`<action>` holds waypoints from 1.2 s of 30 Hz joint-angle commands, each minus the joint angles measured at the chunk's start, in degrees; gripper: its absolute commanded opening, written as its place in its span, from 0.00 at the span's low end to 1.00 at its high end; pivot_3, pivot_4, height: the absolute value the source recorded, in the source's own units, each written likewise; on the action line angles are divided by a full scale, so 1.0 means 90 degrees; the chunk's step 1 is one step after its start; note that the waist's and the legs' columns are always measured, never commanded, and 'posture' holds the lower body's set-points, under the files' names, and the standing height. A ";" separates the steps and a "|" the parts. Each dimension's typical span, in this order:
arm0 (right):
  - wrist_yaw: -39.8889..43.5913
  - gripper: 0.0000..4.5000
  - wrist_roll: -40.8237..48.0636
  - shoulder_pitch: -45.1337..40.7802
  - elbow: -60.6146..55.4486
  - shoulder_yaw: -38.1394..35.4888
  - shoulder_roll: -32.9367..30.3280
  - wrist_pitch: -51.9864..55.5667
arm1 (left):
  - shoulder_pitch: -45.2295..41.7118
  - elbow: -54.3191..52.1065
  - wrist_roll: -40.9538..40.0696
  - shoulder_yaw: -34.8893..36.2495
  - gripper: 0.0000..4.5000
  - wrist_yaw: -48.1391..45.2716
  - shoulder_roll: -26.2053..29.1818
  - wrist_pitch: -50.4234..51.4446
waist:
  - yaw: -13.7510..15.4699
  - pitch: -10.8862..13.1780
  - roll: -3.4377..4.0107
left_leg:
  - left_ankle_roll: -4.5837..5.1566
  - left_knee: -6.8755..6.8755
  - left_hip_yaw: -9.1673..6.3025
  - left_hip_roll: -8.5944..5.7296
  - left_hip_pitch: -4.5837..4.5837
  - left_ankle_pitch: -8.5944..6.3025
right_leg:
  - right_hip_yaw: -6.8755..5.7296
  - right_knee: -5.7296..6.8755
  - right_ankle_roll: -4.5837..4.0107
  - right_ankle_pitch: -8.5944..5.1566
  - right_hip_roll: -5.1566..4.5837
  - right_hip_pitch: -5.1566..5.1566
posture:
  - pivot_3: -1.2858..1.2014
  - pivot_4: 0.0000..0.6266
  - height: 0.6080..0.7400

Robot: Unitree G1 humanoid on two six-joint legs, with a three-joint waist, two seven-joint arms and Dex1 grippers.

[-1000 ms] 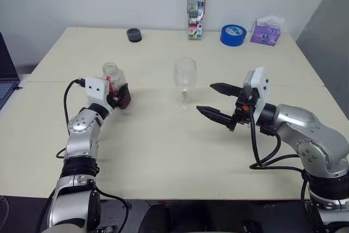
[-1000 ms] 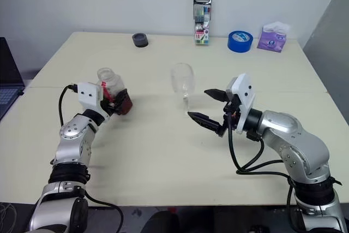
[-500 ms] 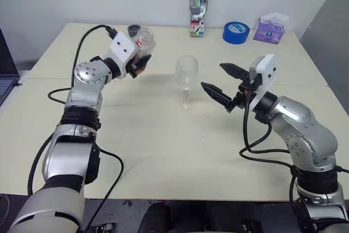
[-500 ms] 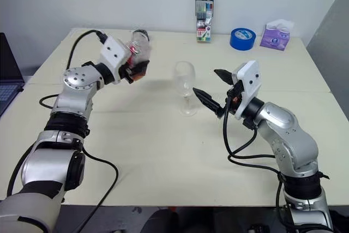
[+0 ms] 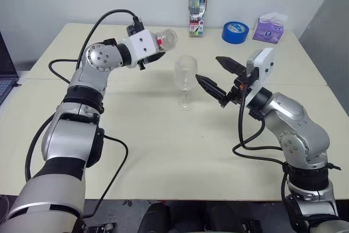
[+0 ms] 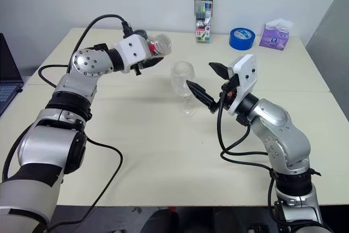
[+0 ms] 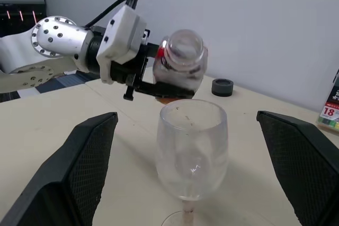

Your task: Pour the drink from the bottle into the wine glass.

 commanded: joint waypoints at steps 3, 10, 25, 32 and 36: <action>0.0104 1.00 -0.0079 0.0317 -0.0474 0.0033 -0.0005 -0.0387 | -0.0579 0.0125 0.0466 -0.0191 0.40 0.0417 0.0218 -0.0570 | 0.0001 0.0000 0.0000 | 0.0000 0.0000 0.0000 -0.0002 0.0000 0.0000 | 0.0000 0.0000 0.0000 0.0000 -0.0001 0.0000 | 0.52 0.24 1.00; 0.0156 1.00 -0.0290 0.0635 -0.0676 0.0267 -0.0013 -0.0592 | -0.0962 0.0502 0.1121 -0.0596 0.40 0.0904 0.0292 -0.0970 | -0.0007 0.0000 0.0000 | 0.0006 0.0001 0.0000 -0.0014 0.0001 0.0004 | -0.0007 0.0005 0.0001 -0.0001 -0.0010 0.0000 | 0.52 0.24 1.00; -0.0030 1.00 -0.0270 0.0556 -0.0805 0.0321 0.0103 -0.0517 | -0.1519 0.0890 0.1900 -0.1051 0.40 0.1658 0.0300 -0.1355 | -0.0011 0.0000 0.0000 | 0.0007 0.0006 -0.0002 -0.0021 0.0001 0.0007 | -0.0012 0.0009 0.0002 -0.0001 -0.0015 0.0000 | 0.52 0.24 1.00; -0.0087 1.00 -0.0257 0.0520 -0.0745 0.0285 0.0136 -0.0476 | -0.1632 0.0960 0.2122 -0.1222 0.40 0.1830 0.0289 -0.1532 | -0.0011 0.0000 0.0000 | 0.0006 0.0008 -0.0002 -0.0023 0.0002 0.0007 | -0.0014 0.0012 0.0003 -0.0001 -0.0016 0.0000 | 0.52 0.24 1.00; -0.0102 1.00 -0.0261 0.0490 -0.0715 0.0273 0.0140 -0.0466 | -0.1693 0.0961 0.2400 -0.1431 0.40 0.2092 0.0343 -0.1677 | -0.0012 0.0000 0.0000 | 0.0006 0.0012 -0.0003 -0.0024 0.0002 0.0008 | -0.0014 0.0016 0.0003 -0.0001 -0.0017 0.0000 | 0.52 0.24 1.00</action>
